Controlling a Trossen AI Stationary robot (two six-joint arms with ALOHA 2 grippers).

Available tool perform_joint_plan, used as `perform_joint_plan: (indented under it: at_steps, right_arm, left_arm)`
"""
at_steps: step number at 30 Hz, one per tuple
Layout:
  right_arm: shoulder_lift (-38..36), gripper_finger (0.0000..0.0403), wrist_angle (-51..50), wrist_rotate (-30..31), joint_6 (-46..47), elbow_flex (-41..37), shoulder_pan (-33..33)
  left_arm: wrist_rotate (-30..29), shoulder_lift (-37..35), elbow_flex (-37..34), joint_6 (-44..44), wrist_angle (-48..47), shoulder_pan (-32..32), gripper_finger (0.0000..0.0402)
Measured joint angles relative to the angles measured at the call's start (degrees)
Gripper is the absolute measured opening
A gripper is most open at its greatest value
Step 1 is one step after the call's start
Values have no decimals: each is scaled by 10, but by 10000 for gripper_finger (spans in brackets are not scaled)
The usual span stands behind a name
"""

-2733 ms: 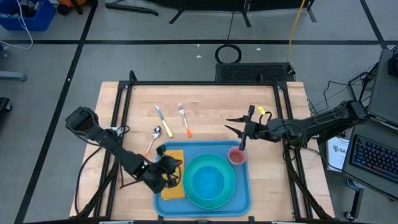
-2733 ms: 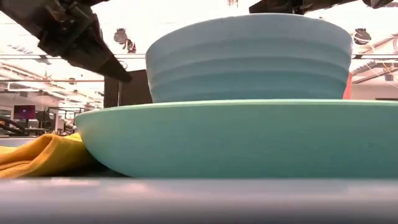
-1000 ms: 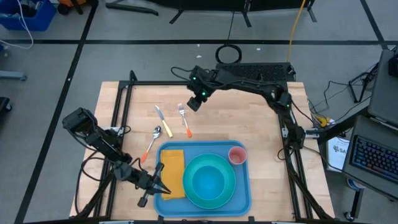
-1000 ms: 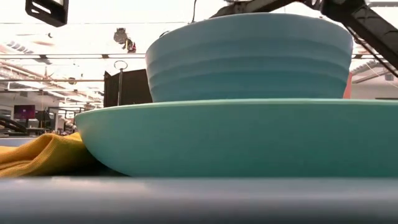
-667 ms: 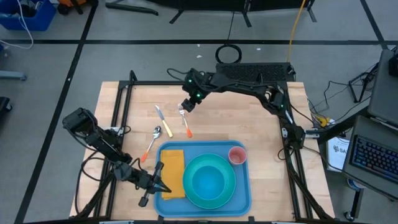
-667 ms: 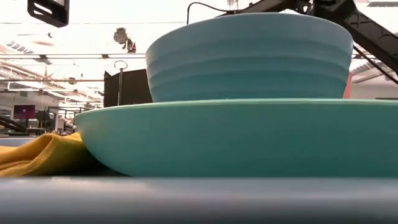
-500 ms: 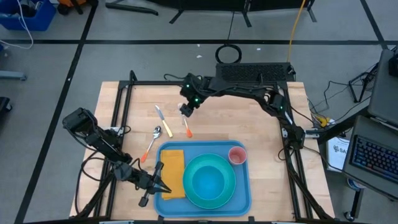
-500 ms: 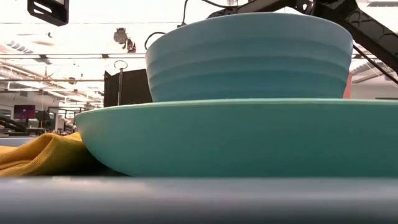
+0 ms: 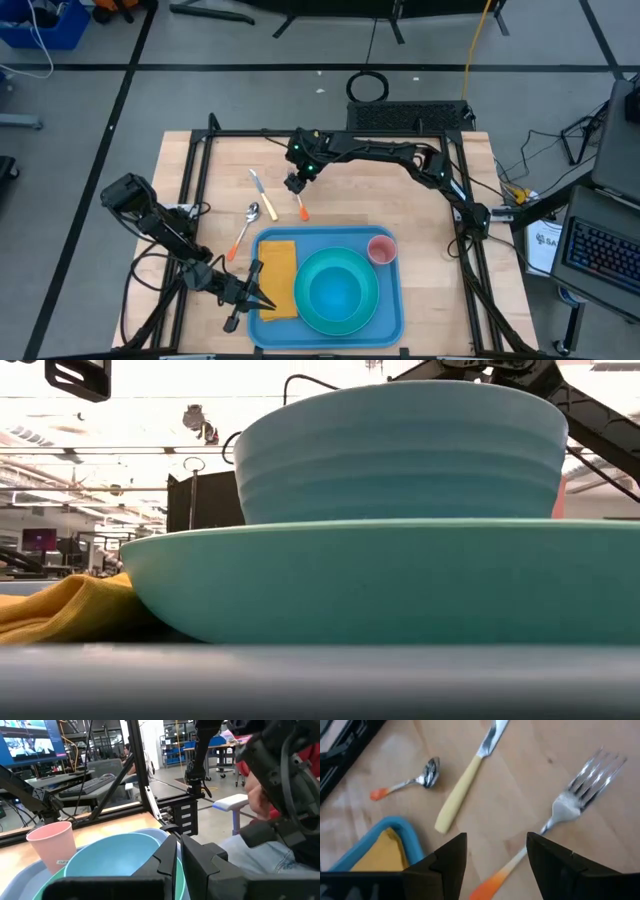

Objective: Set up tray
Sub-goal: Put the orange fork on the yellow napkin

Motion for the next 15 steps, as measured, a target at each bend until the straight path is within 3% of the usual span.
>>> perform_joint_plan:
  at_steps: [15]
  right_arm:
    - [20,196,-7,13,9,0,6]
  left_arm:
    - [-4,0,0,33,-1,3,31]
